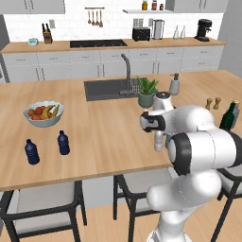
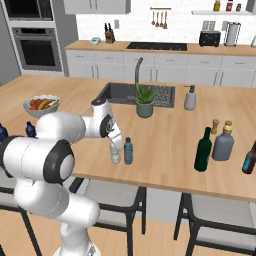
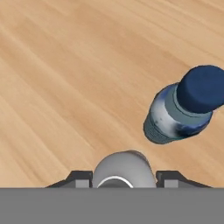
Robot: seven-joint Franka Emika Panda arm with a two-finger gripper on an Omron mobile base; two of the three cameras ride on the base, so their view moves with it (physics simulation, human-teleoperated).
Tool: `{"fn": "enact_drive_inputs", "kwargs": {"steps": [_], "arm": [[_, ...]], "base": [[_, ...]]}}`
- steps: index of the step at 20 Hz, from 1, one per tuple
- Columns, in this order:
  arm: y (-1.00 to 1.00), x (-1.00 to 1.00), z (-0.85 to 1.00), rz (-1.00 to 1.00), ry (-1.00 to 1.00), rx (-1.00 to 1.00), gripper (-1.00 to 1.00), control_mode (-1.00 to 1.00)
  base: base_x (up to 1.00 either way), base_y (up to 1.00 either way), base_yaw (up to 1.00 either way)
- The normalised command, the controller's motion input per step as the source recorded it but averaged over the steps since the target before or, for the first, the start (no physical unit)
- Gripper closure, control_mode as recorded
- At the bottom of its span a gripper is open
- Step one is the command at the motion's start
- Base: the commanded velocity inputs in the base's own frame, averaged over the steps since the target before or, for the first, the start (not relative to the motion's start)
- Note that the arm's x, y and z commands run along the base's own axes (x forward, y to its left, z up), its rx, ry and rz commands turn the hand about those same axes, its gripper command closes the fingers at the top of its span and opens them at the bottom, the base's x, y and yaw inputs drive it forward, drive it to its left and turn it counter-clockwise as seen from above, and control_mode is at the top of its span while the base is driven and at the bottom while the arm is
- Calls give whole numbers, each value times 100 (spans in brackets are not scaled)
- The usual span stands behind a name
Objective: Move the plastic bottles in the middle to the plastics group, and the glass bottles in the middle to the glass group.
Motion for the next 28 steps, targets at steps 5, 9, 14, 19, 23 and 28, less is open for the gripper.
{"fn": "enact_drive_inputs", "kwargs": {"steps": [5, 9, 14, 19, 23, 28], "arm": [[-2, -56, 12, 2, -8, 3, 100, -100], [30, -45, 54, 4, -23, 12, 100, -100], [68, -42, 53, 11, -26, 6, 100, -100], [90, -22, 47, 11, -4, 0, 100, -100], [83, -19, 44, 16, 0, 2, 100, -100], [96, -9, 22, 21, 0, 1, 100, -100]], "base": [[0, 0, 0], [0, 0, 0], [0, 0, 0], [0, 0, 0], [0, 0, 0], [0, 0, 0]]}}
